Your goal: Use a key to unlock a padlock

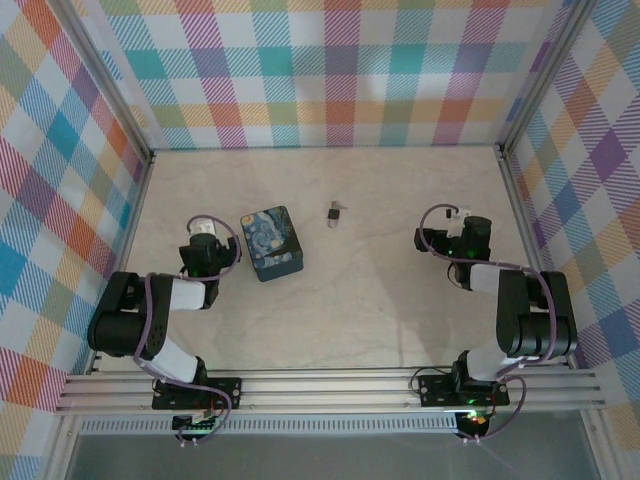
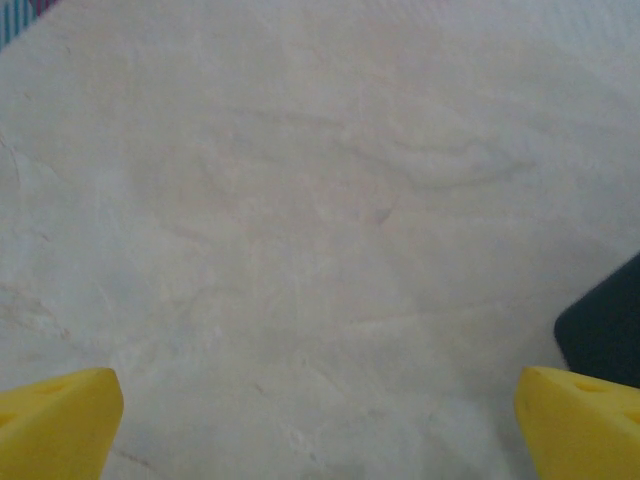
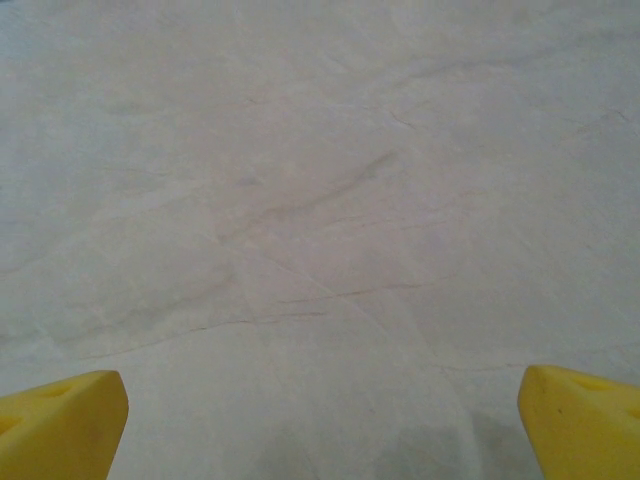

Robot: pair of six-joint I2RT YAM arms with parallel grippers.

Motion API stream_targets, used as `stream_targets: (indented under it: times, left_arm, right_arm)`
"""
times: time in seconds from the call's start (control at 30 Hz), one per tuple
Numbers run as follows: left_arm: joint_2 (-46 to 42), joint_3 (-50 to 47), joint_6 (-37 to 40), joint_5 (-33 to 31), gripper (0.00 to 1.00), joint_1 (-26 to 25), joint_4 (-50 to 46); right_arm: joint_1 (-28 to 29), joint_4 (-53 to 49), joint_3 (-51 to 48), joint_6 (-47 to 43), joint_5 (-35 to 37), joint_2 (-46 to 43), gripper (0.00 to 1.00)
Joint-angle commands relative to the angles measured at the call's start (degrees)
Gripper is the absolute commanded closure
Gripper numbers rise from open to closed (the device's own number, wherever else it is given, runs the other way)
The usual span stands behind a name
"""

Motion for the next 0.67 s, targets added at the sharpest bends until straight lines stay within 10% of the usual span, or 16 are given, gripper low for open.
stream_targets:
  times: [0.0,0.07,0.63]
  left_arm:
    - [0.09,-0.45,1.27,0.43,0.00,-0.24,7.16]
    - [0.08,-0.37,1.29,0.40,0.00,-0.28,6.99]
    - [0.09,-0.18,1.69,1.72,0.00,-0.28,6.47]
  right_arm:
    - [0.42,13.38,-5.04,-3.13,-4.08,-1.32,0.00]
    - [1.79,26.60,-10.87,-3.81,-1.94,0.75,0.00]
    - [1.61,20.56,-8.20,-2.23,0.83,0.14,0.00]
